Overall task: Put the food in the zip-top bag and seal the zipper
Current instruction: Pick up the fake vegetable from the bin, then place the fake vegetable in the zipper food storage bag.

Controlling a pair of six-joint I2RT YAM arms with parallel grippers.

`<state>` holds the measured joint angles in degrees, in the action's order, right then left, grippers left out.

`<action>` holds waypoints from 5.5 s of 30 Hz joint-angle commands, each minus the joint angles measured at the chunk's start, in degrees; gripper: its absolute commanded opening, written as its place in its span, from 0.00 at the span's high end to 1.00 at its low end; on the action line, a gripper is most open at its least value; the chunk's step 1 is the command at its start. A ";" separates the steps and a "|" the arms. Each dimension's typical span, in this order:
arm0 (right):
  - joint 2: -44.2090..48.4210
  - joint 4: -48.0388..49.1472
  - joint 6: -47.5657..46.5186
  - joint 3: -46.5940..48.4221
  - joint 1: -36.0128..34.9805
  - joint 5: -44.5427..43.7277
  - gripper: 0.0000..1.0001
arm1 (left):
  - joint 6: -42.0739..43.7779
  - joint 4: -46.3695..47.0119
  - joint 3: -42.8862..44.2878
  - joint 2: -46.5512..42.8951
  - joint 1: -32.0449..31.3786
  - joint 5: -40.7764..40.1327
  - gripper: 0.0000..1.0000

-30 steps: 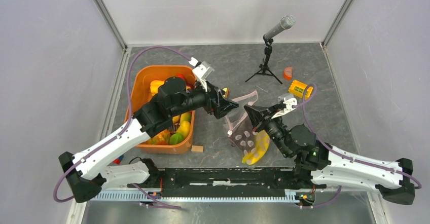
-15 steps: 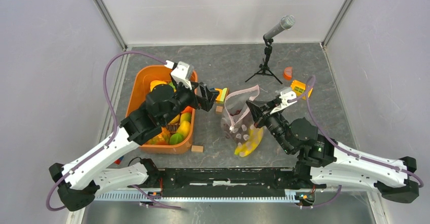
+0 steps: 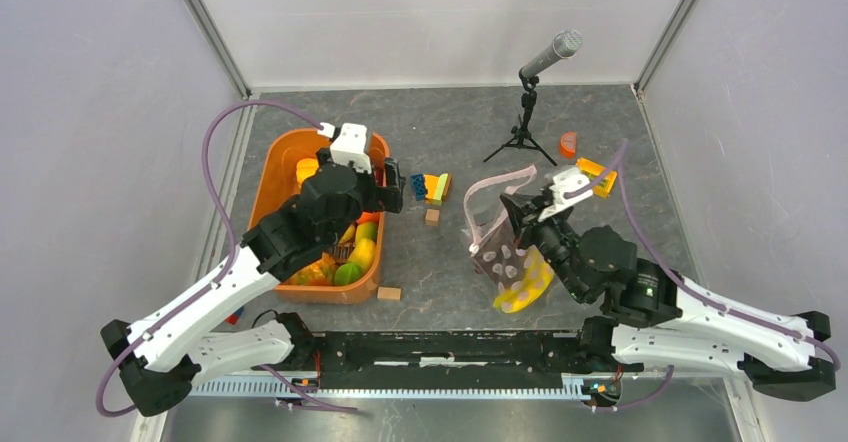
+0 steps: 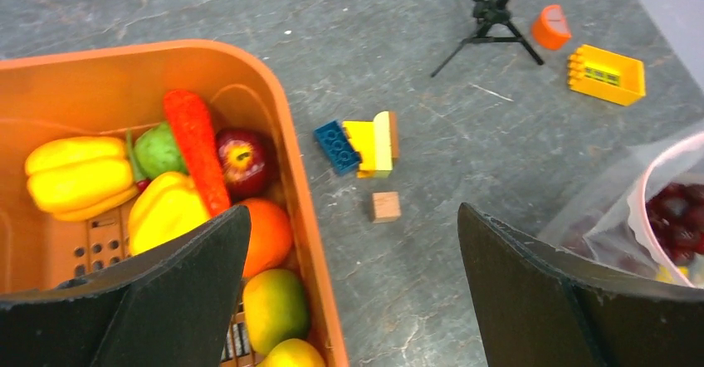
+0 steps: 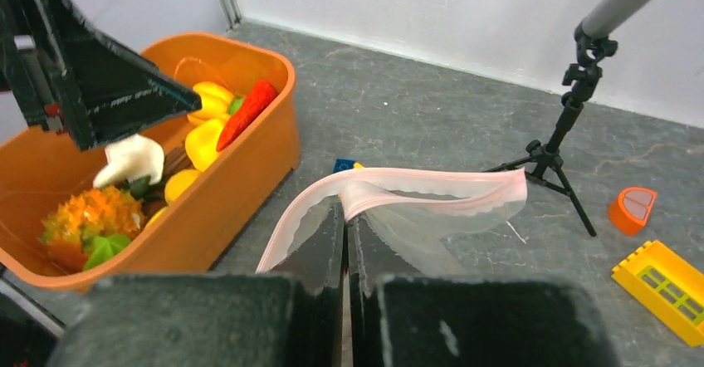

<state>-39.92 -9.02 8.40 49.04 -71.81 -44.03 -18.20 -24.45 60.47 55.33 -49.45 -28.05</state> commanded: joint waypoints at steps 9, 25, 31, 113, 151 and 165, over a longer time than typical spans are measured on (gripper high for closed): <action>-19.99 1.10 0.56 3.59 0.87 12.86 1.00 | -9.79 -4.25 -4.11 -2.66 21.93 9.15 0.00; -5.92 7.67 -0.42 -3.76 2.73 17.05 0.99 | -15.82 -3.64 -4.32 6.64 31.47 10.70 0.00; -4.94 6.44 0.41 -4.45 2.82 16.61 0.99 | -18.39 2.45 -6.40 11.72 33.33 11.07 0.00; -5.96 18.59 5.83 -10.52 2.90 17.82 0.99 | 1.89 -9.80 0.61 -3.14 29.69 70.32 0.98; -4.14 22.57 0.82 -12.03 2.84 30.39 1.00 | -3.90 -16.93 13.75 22.02 3.78 52.48 0.92; -3.63 22.11 0.99 -12.82 2.82 27.59 0.99 | 5.71 -27.30 19.25 23.44 2.17 55.74 0.85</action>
<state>-43.99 8.49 10.00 35.75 -68.99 -14.96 -18.57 -46.70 76.44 80.36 -46.70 25.58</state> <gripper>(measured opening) 0.010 0.345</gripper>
